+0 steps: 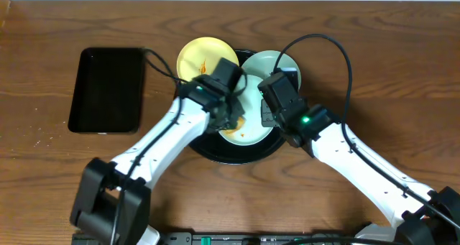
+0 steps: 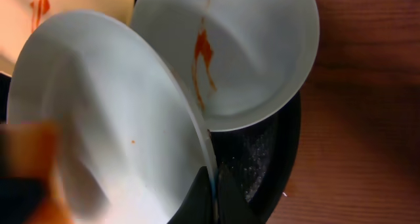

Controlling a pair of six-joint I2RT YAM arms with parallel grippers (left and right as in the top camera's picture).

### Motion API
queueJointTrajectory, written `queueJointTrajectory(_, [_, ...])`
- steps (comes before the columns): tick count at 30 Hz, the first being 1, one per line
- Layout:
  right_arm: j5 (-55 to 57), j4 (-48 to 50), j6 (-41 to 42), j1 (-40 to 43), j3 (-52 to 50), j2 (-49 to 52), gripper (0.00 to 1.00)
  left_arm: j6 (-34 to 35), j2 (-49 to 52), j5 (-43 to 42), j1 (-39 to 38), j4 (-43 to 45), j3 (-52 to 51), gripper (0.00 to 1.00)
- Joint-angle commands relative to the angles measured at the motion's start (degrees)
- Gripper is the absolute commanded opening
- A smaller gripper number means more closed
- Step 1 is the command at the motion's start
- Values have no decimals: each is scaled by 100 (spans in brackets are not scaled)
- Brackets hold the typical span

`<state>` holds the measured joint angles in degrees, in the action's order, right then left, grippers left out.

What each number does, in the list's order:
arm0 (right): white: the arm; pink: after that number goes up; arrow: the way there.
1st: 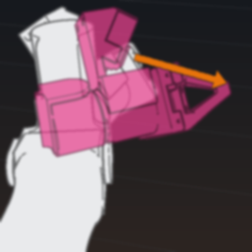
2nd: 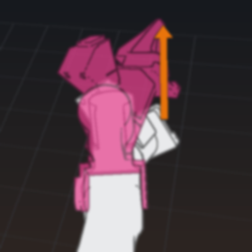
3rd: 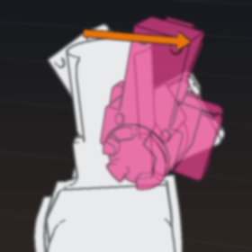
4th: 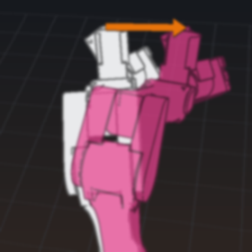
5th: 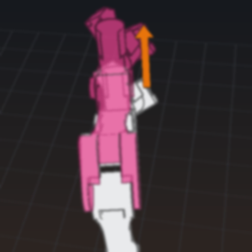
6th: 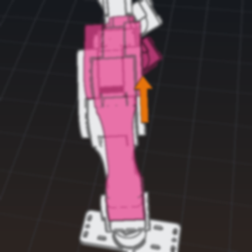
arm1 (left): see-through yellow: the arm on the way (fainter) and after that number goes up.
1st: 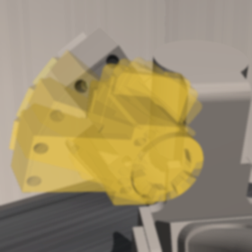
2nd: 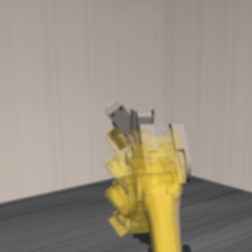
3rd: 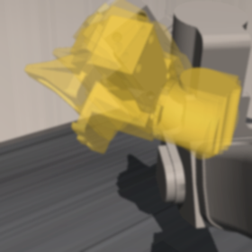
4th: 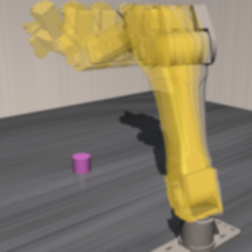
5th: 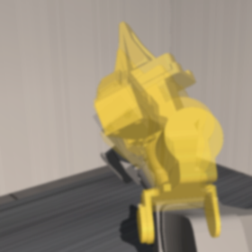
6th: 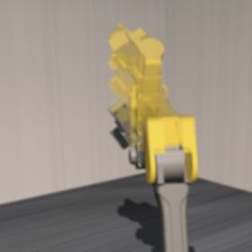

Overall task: Clean dirty plates on tray and stack at the side
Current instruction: 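Scrub the green plate again with the sponge in the left gripper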

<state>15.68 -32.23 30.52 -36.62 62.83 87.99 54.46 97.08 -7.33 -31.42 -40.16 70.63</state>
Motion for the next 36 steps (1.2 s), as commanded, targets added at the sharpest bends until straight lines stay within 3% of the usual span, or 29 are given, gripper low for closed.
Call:
queueJointTrajectory(1, [122, 7, 181, -44, 11, -66, 1, 339, 48, -179, -251, 61, -44, 8])
queueJointTrajectory(14, [122, 76, 181, -44, 11, -66, 1, 398, 260, 61, -616, 57, -109, 8])
queueJointTrajectory(36, [-11, 109, 177, -44, 11, -66, 1, 393, 431, 3241, -616, 223, -295, 8])
